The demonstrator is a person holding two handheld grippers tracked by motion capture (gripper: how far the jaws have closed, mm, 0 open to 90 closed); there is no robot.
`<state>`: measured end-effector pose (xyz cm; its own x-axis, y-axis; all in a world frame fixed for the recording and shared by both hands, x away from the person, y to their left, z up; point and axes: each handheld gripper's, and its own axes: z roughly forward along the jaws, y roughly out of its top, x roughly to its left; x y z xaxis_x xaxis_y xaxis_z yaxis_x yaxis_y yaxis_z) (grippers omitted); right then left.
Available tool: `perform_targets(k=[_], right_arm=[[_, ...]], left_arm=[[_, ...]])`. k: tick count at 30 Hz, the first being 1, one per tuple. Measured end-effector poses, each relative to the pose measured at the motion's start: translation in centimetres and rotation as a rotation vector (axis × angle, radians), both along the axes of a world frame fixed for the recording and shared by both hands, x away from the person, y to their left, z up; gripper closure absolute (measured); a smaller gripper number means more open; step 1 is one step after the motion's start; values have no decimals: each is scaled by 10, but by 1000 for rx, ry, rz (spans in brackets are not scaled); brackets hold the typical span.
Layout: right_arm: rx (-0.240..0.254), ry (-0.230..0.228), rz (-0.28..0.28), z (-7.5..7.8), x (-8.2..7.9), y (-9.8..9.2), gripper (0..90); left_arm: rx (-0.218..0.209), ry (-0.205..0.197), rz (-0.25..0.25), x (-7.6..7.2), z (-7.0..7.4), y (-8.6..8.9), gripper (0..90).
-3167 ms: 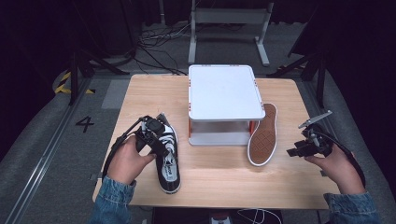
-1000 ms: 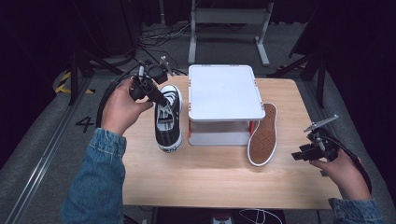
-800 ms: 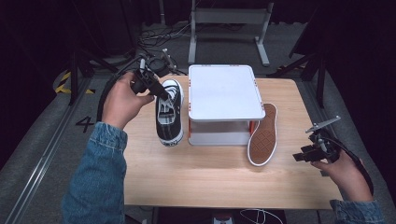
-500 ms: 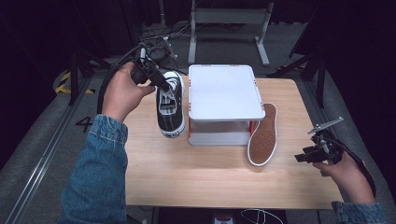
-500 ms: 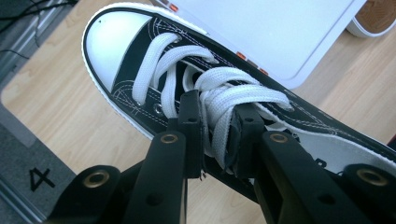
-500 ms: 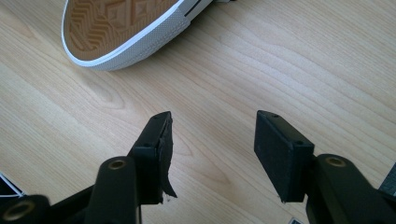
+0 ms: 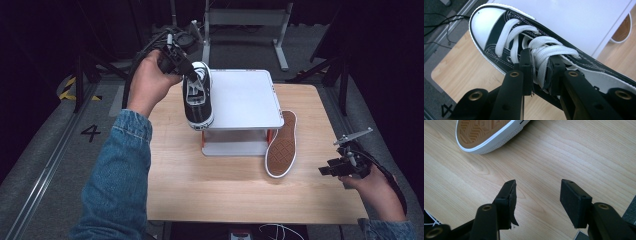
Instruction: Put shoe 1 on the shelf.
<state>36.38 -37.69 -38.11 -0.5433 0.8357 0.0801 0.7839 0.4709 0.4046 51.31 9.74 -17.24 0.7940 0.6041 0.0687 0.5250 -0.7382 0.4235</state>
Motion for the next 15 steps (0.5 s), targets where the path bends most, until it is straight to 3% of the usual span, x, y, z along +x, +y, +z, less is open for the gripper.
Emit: perform_targets(k=[7,15], right_arm=[[7,-4,-7,2,-1,-3,479],[24,-16,-1,5,-3,-5,479]], left_arm=[[19,-28,-8,15,-3,-29,784],[31,-29,-15,30,-12,-56,784]])
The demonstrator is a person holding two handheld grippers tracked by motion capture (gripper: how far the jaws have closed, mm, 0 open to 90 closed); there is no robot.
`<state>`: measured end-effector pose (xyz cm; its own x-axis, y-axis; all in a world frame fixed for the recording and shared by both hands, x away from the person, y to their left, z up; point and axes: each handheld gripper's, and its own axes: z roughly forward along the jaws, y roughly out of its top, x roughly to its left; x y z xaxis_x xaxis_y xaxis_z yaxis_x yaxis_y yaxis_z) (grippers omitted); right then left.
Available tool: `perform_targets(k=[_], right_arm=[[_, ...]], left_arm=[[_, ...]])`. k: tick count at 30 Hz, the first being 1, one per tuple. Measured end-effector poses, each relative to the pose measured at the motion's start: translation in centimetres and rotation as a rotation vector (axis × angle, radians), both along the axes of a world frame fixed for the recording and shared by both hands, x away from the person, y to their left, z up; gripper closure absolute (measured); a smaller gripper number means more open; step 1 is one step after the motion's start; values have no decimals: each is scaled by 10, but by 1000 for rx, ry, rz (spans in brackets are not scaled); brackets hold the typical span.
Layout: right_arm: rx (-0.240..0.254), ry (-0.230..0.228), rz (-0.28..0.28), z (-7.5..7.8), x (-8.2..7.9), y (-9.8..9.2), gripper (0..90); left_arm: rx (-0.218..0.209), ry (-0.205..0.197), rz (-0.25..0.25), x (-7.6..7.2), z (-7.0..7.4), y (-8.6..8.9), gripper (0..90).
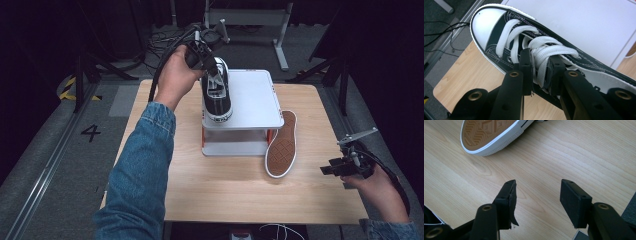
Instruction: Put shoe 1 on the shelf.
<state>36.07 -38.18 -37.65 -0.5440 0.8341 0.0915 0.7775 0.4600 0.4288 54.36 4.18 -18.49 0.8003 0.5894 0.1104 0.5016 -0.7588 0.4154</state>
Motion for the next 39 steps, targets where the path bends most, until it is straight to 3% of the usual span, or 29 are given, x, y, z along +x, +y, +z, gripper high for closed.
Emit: perform_targets(k=[9,15,19,24,27,30,33,36,38,39], right_arm=[[7,0,-15,1,-2,-6,483],[9,-5,-19,2,-3,-10,483],[16,0,-20,0,-3,-11,483],[15,-2,-22,0,-3,-12,483],[12,-1,-22,0,-3,-11,482],[10,7,-18,-1,-3,-10,481],[11,2,-18,-1,-3,-10,480],[10,-1,-21,0,-3,-10,480],[11,-1,-21,-1,-1,-10,480],[11,2,-21,-1,-1,-9,481]], left_arm=[[25,2,-27,13,-8,-25,783],[72,-4,-45,18,-16,-39,783],[105,-35,-62,19,-19,-42,782],[125,-20,-65,24,-28,-42,780],[108,-12,-76,25,-29,-42,777],[68,29,-75,27,-30,-41,718],[10,36,-61,26,-25,-35,604],[-24,21,-67,22,-21,-31,566],[-91,19,-88,13,-10,-22,544],[-91,19,-88,13,-10,-22,530]])
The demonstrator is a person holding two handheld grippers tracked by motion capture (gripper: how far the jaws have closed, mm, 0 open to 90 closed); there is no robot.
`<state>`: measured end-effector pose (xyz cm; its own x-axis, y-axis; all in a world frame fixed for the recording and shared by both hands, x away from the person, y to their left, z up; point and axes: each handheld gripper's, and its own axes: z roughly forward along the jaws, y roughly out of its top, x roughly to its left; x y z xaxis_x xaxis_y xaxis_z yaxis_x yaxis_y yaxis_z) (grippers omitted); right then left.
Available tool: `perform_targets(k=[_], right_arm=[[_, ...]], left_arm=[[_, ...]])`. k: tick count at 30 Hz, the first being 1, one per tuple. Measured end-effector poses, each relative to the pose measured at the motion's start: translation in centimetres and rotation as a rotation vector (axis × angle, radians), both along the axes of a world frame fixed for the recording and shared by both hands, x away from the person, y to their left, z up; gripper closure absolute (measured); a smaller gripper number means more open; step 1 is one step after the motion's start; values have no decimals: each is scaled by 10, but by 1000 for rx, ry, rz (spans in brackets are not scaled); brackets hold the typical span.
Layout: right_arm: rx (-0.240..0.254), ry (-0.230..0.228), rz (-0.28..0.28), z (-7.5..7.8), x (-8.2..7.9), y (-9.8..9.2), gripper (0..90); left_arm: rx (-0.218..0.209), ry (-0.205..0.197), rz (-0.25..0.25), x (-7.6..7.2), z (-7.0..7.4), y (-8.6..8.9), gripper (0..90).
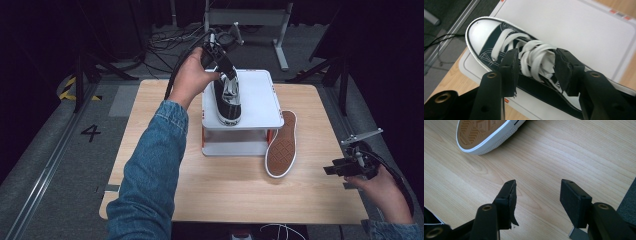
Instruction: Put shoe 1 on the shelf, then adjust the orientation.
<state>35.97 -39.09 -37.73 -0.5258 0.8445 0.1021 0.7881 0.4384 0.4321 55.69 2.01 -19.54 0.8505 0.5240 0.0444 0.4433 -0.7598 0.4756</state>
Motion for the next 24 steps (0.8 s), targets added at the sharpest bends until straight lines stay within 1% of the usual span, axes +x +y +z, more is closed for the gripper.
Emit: perform_targets(k=[1,3,6,9,10,12,14,16,18,20,22,23,24], right_arm=[[-3,1,1,0,1,1,481],[-5,2,3,0,1,2,481],[-11,-5,12,0,3,4,482],[-4,-11,23,1,5,8,485],[-3,-15,25,1,6,9,487],[-3,-19,29,2,9,12,489],[1,-28,45,5,14,17,494],[5,-35,50,6,16,19,496],[14,-39,65,8,21,24,499],[25,-44,75,9,26,29,505],[29,-50,87,10,31,35,509],[27,-53,96,10,34,38,509],[28,-55,106,11,37,42,510]], left_arm=[[-13,-2,-4,-3,3,3,522],[-18,-5,-23,-12,8,7,522],[-19,-19,-41,-27,13,16,506],[-46,-9,-50,-42,16,28,498],[-45,-12,-59,-48,16,31,499],[-47,-15,-71,-59,15,38,493],[-53,-10,-88,-68,14,45,496],[-63,-1,-90,-77,12,51,498],[-67,-4,-100,-86,11,56,496],[-85,-4,-113,-93,9,62,497],[-101,6,-128,-100,7,66,499],[-110,5,-129,-104,5,69,499],[-110,5,-131,-106,4,71,498]])
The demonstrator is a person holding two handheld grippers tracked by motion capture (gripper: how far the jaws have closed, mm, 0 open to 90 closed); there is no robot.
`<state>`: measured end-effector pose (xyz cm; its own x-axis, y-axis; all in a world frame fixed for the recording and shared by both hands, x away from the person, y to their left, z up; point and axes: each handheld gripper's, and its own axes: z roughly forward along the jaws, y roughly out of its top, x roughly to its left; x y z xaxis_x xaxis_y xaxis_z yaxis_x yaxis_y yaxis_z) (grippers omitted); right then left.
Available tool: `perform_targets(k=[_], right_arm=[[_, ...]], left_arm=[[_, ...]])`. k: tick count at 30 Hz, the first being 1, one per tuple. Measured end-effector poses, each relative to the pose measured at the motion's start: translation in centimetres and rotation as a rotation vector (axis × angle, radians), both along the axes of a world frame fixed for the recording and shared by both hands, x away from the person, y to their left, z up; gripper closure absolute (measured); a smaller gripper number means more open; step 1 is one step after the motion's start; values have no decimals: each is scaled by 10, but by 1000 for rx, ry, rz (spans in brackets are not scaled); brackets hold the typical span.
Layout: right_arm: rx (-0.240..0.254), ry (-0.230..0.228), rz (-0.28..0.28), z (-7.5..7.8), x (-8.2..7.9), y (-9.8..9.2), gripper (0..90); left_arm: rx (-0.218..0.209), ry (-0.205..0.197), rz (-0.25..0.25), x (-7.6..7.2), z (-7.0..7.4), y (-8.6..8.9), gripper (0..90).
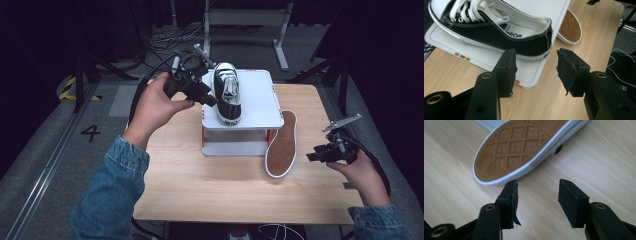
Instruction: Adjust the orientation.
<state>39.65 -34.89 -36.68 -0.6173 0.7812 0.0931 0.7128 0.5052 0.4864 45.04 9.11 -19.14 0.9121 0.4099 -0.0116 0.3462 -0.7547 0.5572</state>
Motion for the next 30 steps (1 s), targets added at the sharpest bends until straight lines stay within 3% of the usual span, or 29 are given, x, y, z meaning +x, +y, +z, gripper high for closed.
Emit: perform_targets(k=[10,16,20,22,24,27,30], right_arm=[[6,-11,60,-3,25,28,542],[-6,-12,69,-9,32,32,689],[-1,-11,60,-18,36,33,788],[-7,-10,65,-22,36,36,822],[-11,-16,67,-24,37,39,848],[-17,-25,69,-25,38,42,873],[-19,-25,68,-26,38,43,878]], left_arm=[[-21,21,-4,-35,-30,20,491],[-54,48,-4,-49,-51,29,481],[-82,80,12,-52,-64,35,461],[-94,64,46,-57,-75,42,453],[-116,70,48,-59,-82,47,448],[-95,96,57,-57,-87,47,435],[-78,91,50,-55,-91,48,426]])
